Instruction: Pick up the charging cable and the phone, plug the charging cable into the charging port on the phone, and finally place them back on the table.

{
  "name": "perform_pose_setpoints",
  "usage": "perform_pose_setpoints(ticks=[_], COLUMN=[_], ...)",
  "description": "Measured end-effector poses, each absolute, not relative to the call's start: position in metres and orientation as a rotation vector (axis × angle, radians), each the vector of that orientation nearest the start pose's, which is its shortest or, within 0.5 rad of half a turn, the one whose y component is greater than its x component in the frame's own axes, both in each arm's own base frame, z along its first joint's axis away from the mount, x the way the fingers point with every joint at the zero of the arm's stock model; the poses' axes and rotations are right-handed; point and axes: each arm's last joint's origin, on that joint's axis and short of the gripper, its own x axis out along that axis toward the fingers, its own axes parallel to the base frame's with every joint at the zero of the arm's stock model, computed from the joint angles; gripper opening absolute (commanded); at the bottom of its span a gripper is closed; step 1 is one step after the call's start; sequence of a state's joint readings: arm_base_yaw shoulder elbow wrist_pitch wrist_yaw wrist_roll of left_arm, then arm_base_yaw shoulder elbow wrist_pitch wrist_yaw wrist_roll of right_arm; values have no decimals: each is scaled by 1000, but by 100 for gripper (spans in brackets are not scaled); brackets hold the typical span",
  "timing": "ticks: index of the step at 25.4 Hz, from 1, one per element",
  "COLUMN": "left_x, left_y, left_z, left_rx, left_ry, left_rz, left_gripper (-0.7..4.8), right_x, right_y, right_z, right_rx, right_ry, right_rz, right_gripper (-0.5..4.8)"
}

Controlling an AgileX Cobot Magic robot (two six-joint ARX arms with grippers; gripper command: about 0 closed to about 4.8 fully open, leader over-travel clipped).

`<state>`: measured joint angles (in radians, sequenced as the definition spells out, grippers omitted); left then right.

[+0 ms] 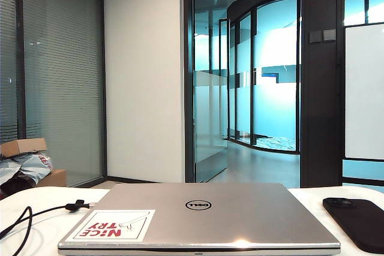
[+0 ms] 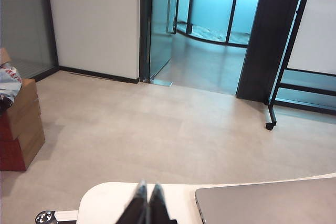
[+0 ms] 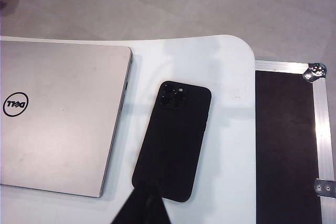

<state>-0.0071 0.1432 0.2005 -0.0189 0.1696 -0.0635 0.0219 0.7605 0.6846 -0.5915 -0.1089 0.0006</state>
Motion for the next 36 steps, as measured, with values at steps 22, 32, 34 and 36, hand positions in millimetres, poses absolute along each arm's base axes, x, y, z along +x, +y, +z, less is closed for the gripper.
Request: perform_pose_setpoints(ticks=[22, 32, 34, 36], left_x=[97, 97, 97, 97], left_y=[-6, -6, -6, -6], left_z=[167, 167, 167, 167], left_rx=[-35, 11, 12, 11], left_ry=[-24, -28, -28, -28], left_rz=[-179, -178, -178, -178], left_gripper=[-5, -5, -5, -5], right_x=[153, 153, 153, 153], right_y=[6, 7, 7, 7], right_z=[267, 267, 267, 267], right_rx=[29, 30, 29, 29], right_ry=[665, 665, 665, 665], right_rz=[125, 126, 125, 125], right_gripper=[-5, -5, -5, -5])
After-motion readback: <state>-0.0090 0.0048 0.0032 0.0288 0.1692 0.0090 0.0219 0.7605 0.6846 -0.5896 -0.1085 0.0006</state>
